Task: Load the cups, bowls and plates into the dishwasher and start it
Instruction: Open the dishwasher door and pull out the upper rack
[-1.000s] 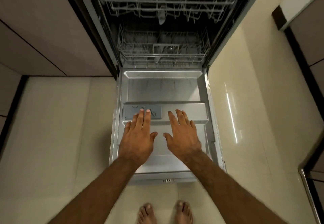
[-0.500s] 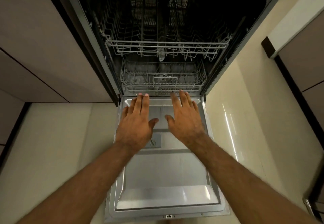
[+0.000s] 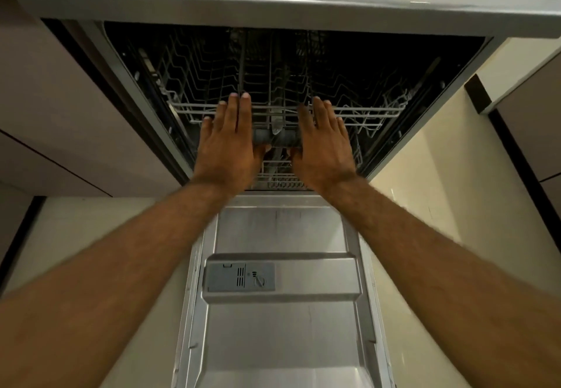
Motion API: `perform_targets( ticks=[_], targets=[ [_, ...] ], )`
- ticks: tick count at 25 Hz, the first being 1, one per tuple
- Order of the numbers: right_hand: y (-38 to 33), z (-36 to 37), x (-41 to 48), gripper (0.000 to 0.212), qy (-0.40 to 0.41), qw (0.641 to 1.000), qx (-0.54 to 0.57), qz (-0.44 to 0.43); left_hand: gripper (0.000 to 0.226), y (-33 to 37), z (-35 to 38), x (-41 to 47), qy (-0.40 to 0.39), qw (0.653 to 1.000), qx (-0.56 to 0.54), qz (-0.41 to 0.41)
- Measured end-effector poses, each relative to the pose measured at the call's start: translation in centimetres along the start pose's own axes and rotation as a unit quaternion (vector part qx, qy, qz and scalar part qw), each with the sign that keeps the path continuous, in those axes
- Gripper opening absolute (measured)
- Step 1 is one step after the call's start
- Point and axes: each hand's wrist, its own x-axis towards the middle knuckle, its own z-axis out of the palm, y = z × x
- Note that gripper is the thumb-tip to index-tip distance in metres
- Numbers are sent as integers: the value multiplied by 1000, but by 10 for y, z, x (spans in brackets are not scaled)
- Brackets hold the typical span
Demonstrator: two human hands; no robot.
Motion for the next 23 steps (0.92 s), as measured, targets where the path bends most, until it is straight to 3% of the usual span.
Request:
perform_targets(
  ticks=[6,12,17,23],
  targets=[
    [21,5,35,87,-19,999,-39,-5,86,-14,0,45,-55,997,52,-35],
    [24,0,37,72,12,1000,-27,-7,60,-19,-5,43,-51,995,80,-6],
    [24,-1,8,36,44,998,-49,-14,42,-13,-14,14,-36,998,52,23],
    [13,-6,-60,34,31,999,-23,-14,26,-10,-30,-49,-61,998,-13,26]
  ],
)
